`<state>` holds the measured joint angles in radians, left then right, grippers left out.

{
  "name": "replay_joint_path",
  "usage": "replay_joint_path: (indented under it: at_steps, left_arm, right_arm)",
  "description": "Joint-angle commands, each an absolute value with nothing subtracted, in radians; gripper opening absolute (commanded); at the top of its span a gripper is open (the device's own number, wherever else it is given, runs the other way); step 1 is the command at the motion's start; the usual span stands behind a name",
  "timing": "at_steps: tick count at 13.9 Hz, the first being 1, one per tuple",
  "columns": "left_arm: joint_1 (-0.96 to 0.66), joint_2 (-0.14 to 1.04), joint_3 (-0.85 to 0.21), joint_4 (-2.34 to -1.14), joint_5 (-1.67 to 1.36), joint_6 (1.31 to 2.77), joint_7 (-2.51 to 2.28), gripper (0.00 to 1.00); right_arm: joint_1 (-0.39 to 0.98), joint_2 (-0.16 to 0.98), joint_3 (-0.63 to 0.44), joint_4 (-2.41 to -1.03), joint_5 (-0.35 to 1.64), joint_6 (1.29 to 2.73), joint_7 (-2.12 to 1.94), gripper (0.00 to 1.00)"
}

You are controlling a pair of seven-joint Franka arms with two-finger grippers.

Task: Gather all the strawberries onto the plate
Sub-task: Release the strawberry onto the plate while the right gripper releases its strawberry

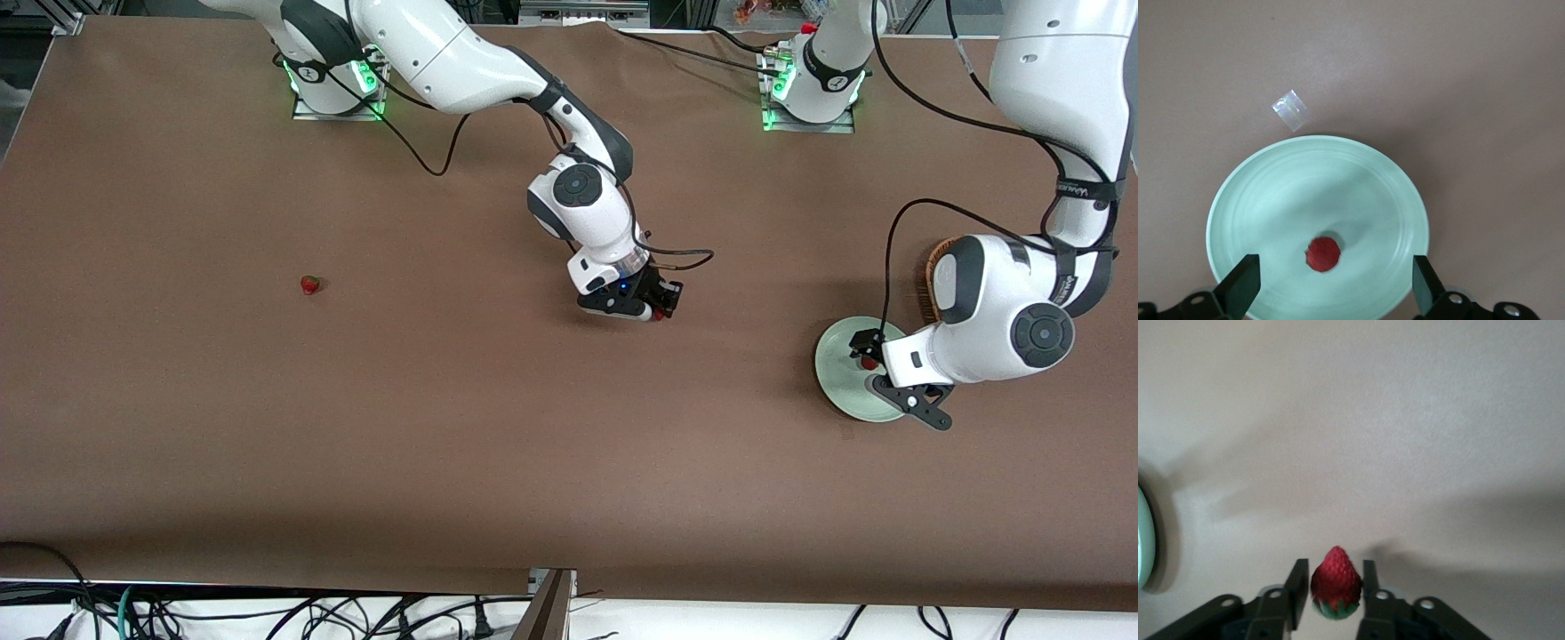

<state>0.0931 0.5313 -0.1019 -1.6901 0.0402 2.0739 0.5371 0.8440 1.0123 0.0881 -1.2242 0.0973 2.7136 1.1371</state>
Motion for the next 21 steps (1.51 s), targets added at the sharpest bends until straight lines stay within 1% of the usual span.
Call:
replay_joint_path:
  at_steps: [1, 3, 6, 8, 10, 12, 13, 14, 17, 19, 21]
  left_arm:
    - [0.095, 0.508, -0.115, -1.619, 0.046, 1.93, 0.535, 1.0]
    - [0.097, 0.506, -0.115, -1.576, 0.046, 1.856, 0.535, 1.0]
    - [0.095, 0.506, -0.117, -1.502, 0.046, 1.747, 0.535, 1.0]
    - [0.095, 0.506, -0.117, -1.496, 0.046, 1.744, 0.535, 1.0]
    - [0.095, 0.506, -0.117, -1.497, 0.046, 1.744, 0.535, 1.0]
    - [0.095, 0.506, -0.121, -1.497, 0.045, 1.744, 0.535, 1.0]
    - [0.095, 0.506, -0.126, -1.497, 0.044, 1.744, 0.534, 1.0]
    - [0.095, 0.506, -0.132, -1.497, 0.044, 1.744, 0.531, 1.0]
    - [0.095, 0.506, -0.15, -1.508, 0.005, 1.744, 0.477, 1.0]
    - [0.094, 0.508, -0.156, -1.512, -0.046, 1.747, 0.439, 1.0]
    - [0.092, 0.515, -0.204, -1.531, -0.075, 1.769, 0.326, 1.0]
  right_arm:
    - [0.815, 0.991, 0.068, -1.183, 0.107, 2.59, 1.132, 1.0]
    - [0.717, 0.921, 0.083, -1.148, 0.109, 2.405, 1.076, 1.0]
    - [0.596, 0.826, 0.083, -1.149, 0.136, 2.102, 0.84, 1.0]
    - [0.516, 0.778, 0.077, -1.15, 0.185, 1.955, 0.682, 1.0]
    - [0.438, 0.75, 0.069, -1.15, 0.175, 1.791, 0.528, 1.0]
    - [0.355, 0.736, 0.068, -1.154, 0.169, 1.671, 0.425, 1.0]
    - [0.339, 0.73, 0.043, -1.164, 0.143, 1.62, 0.367, 1.0]
    - [0.339, 0.712, 0.007, -1.202, 0.109, 1.606, 0.312, 1.0]
    - [0.337, 0.628, -0.115, -1.4, 0.101, 1.653, 0.108, 1.0]
    - [0.337, 0.577, -0.168, -1.545, 0.101, 1.738, 0.025, 1.0]
    - [0.337, 0.531, -0.198, -1.685, 0.103, 1.84, -0.037, 1.0]
